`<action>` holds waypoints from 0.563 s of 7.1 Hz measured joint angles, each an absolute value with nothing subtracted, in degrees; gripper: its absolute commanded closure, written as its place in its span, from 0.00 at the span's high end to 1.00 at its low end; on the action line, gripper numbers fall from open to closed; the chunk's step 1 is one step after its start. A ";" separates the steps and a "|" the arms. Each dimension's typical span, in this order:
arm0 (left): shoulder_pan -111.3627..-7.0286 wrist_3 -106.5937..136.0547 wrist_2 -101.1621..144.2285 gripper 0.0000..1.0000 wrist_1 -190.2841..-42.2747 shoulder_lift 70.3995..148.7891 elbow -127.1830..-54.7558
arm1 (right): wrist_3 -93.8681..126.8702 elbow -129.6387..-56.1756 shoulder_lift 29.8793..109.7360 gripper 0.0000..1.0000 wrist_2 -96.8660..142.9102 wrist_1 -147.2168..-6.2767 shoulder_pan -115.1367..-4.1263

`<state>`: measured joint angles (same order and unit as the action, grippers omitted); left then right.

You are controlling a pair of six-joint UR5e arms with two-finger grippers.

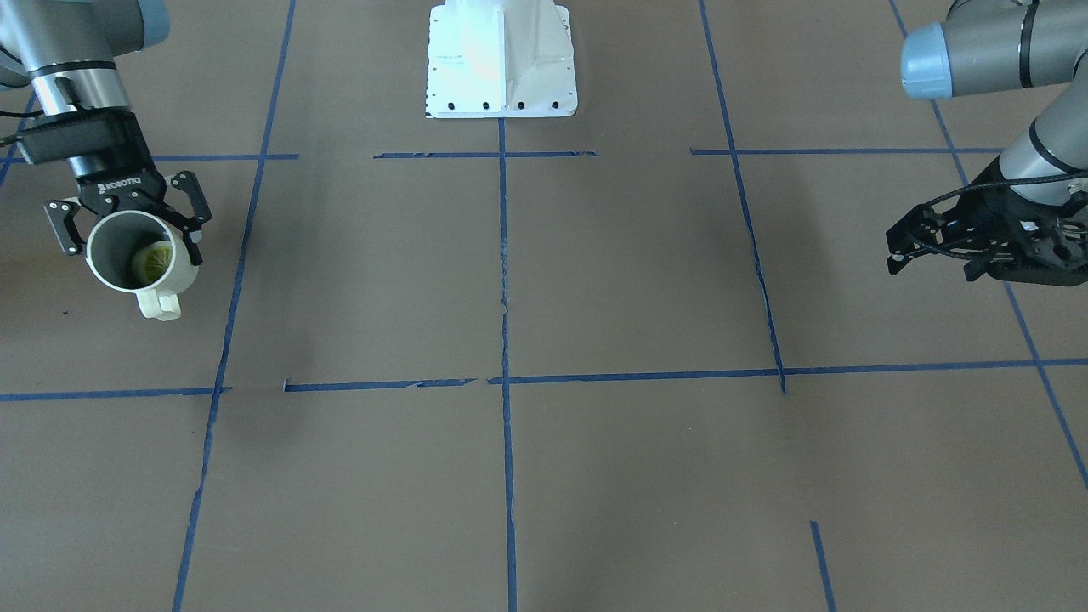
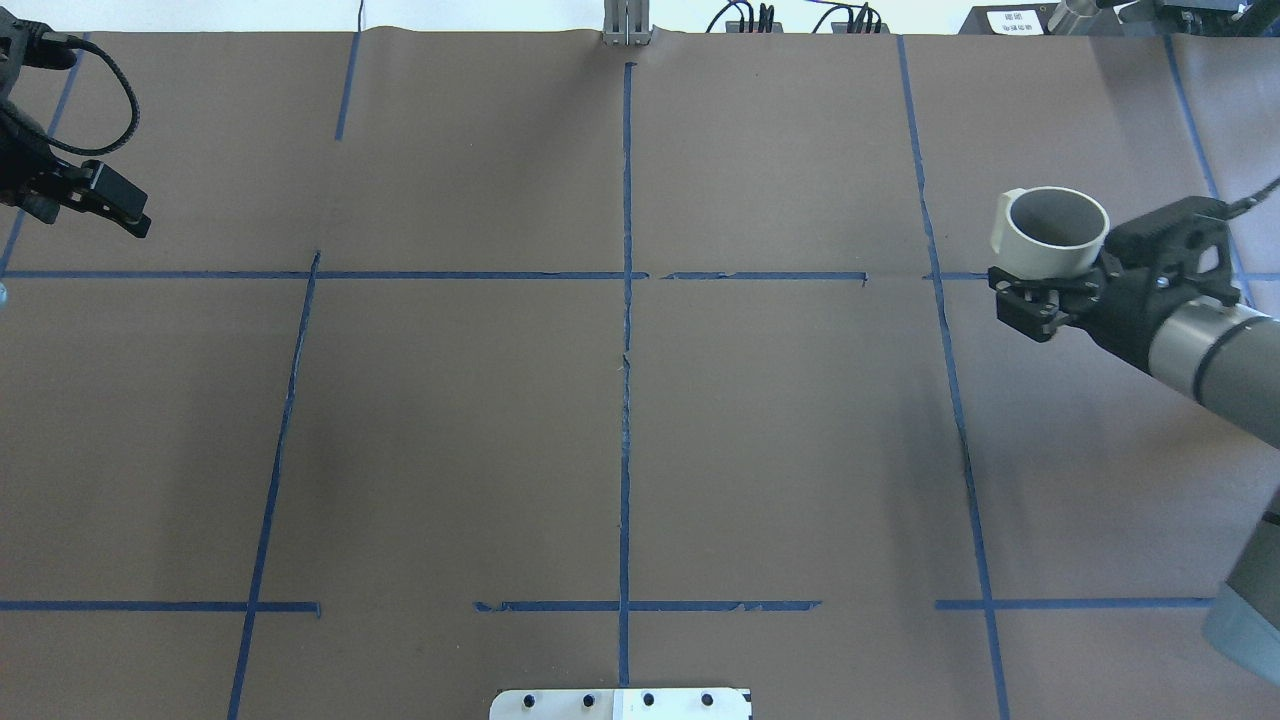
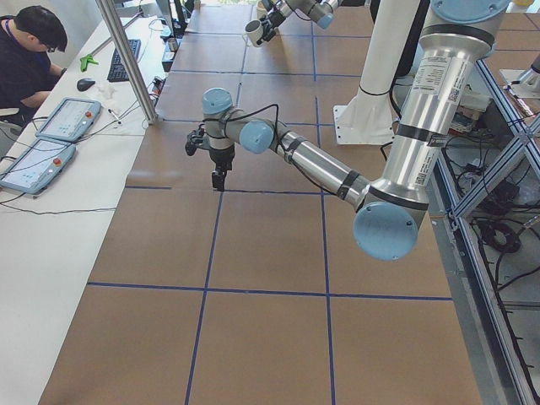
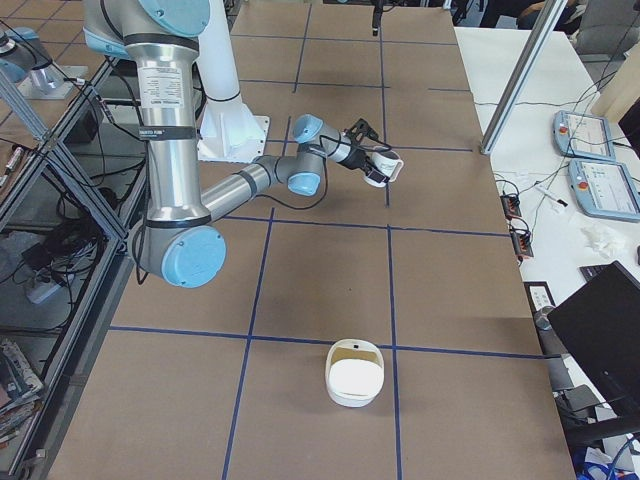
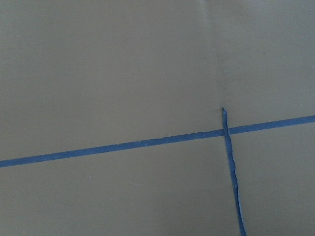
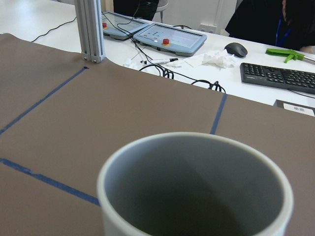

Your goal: Left arm hands cup to right arm to dump lemon

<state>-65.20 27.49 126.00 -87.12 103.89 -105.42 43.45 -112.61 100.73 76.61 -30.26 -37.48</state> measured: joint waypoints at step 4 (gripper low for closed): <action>-64.90 28.66 124.36 1.00 -84.88 104.12 -106.14 | 58.08 -98.73 112.01 0.00 77.14 3.88 -38.90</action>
<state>-64.90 28.66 124.36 -84.88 104.12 -106.14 58.08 -98.73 112.01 77.14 3.88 -38.90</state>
